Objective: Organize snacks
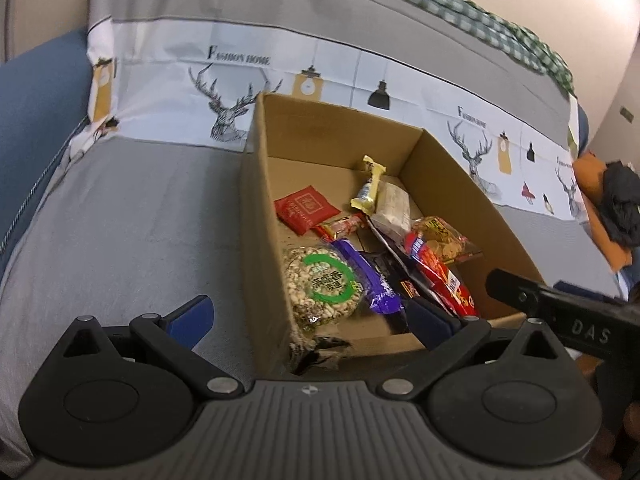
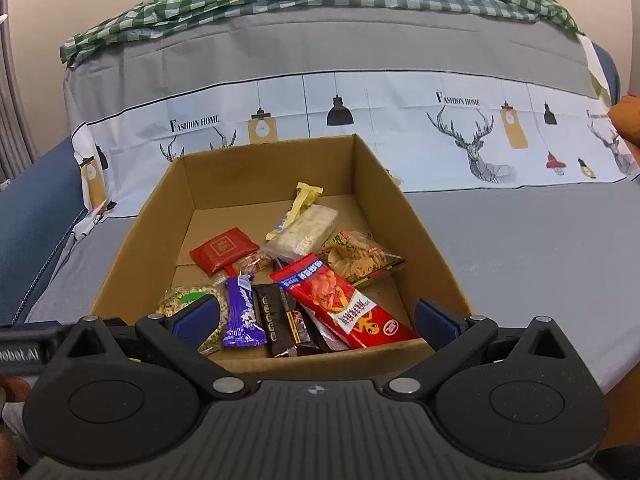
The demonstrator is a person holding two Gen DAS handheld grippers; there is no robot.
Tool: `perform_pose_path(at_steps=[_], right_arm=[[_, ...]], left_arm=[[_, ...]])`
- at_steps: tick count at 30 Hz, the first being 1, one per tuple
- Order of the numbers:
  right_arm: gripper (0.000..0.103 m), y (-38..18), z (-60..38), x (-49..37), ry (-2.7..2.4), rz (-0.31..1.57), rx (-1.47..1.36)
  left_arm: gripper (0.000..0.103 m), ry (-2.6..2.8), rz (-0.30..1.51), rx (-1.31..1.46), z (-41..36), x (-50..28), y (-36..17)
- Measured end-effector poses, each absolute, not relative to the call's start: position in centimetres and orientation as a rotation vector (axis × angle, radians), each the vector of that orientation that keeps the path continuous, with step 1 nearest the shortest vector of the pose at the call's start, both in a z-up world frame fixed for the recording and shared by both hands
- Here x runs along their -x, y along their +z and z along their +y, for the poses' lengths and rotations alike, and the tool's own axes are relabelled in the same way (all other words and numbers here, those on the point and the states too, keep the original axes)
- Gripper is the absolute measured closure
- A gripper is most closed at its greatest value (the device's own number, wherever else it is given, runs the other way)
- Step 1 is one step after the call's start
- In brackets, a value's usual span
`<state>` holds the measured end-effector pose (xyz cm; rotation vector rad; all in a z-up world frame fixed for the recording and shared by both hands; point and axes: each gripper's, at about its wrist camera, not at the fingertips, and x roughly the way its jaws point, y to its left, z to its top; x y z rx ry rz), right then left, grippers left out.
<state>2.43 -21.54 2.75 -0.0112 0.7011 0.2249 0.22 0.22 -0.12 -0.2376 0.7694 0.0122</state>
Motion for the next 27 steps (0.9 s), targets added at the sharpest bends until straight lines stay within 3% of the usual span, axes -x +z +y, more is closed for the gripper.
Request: perform_pose_path(at_steps=[27], right_arm=[[0.001,2.59,-20.69,-2.1,0.203,0.678,0.079]], left_arm=[[0.0,0.007,0.769,0.194,-0.62,-0.34,-0.57]])
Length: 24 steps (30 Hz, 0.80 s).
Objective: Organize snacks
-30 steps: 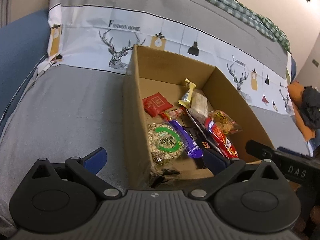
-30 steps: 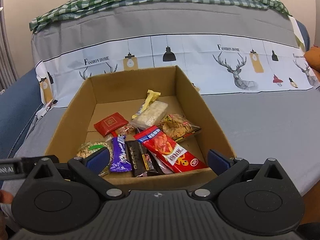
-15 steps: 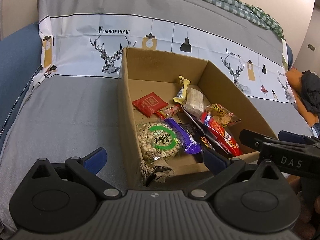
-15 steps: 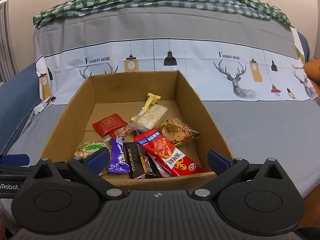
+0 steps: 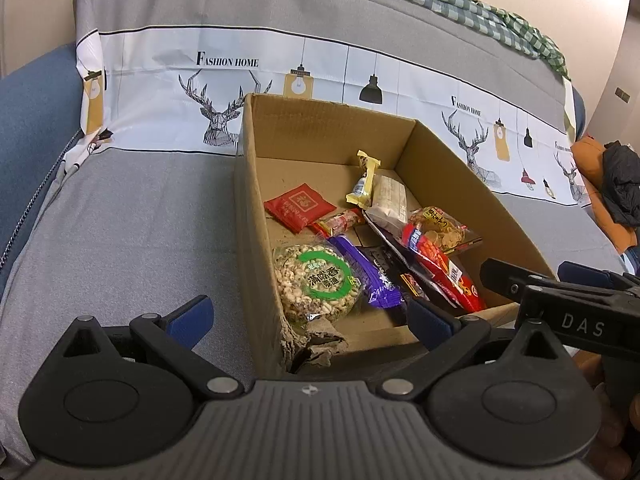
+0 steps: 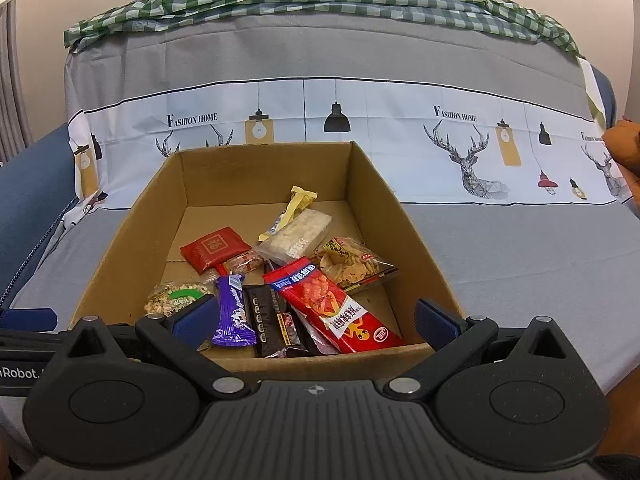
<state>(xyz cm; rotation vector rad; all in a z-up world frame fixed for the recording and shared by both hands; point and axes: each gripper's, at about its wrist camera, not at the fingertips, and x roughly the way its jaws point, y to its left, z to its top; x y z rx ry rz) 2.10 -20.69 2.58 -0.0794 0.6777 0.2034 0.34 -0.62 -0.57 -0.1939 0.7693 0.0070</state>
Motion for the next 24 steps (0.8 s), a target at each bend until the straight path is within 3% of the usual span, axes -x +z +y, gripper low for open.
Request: perform_pose_path(at_steps=[24], right_arm=[[0.001,2.55,-20.8,-2.01,0.202,0.679,0.072]], left_arm=[[0.0,-0.002,0.765,0.198,-0.67,-0.4,-0.61]])
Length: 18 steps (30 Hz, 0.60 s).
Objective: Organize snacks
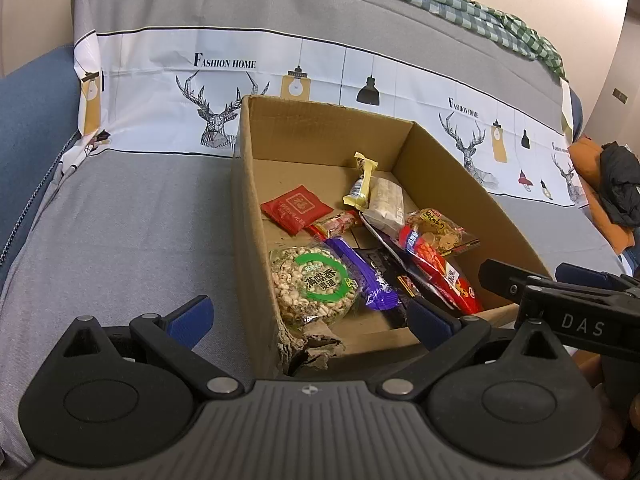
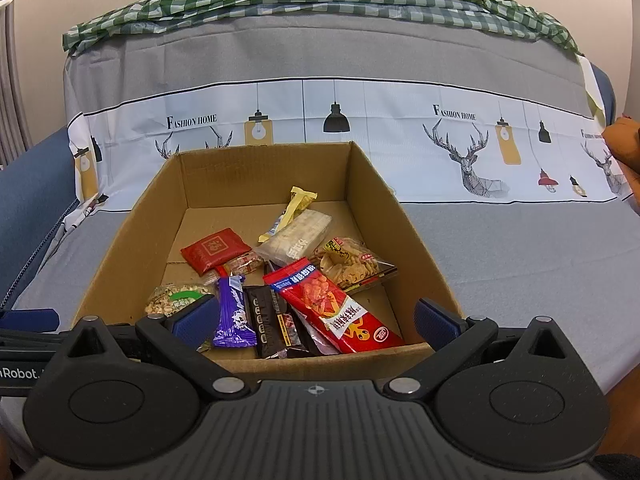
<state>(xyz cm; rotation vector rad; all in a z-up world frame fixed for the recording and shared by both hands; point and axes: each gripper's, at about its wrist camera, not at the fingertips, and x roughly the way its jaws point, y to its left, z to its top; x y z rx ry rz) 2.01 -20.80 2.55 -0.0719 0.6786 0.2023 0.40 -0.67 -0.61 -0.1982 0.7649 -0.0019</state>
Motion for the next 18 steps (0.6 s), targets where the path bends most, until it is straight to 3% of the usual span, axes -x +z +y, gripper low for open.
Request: perform_pose_path(at_steps=[18], right_arm=[[0.001,2.56,-20.8,-2.04,0.201,0.68,0.072]], left_arm=[[0.0,-0.009,0.77,0.205,-0.48,-0.52,-0.63]])
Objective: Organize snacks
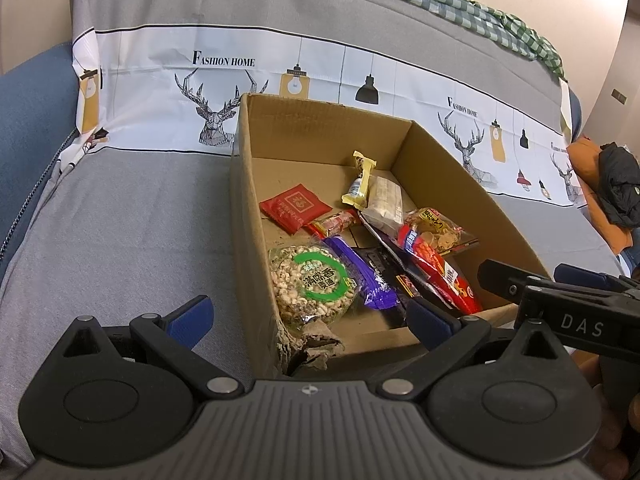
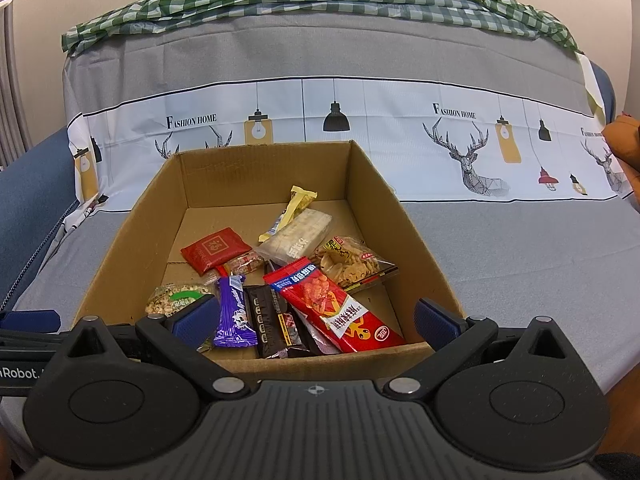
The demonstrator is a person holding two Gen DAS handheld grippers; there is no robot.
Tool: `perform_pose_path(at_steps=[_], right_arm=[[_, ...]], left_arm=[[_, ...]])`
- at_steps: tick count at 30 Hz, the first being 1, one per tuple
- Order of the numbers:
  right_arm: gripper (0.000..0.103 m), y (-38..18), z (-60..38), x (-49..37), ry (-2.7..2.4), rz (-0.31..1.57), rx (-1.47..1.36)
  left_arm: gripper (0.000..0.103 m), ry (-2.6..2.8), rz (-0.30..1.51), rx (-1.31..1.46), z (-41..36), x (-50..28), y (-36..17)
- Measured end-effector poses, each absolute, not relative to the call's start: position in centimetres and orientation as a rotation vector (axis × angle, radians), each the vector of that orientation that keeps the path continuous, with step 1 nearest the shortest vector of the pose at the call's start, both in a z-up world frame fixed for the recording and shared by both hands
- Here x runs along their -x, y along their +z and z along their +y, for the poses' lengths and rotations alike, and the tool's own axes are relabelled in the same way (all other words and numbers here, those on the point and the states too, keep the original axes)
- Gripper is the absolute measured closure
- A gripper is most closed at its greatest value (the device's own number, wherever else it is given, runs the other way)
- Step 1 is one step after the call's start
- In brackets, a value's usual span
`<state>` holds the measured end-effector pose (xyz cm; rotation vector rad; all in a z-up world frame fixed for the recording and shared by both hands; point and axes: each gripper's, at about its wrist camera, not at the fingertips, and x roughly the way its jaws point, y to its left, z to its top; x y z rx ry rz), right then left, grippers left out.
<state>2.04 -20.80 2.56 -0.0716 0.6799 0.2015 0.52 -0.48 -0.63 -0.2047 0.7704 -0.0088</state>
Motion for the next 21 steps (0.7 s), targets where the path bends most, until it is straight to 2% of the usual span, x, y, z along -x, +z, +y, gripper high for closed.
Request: perform_pose_path(at_steps=[21], right_arm=[[0.001,2.58,-21.0,-1.99,0.196,0.696,0.045]], left_arm=[[0.0,-0.037,0.715,0.188,-0.99,-0.31,-0.12]])
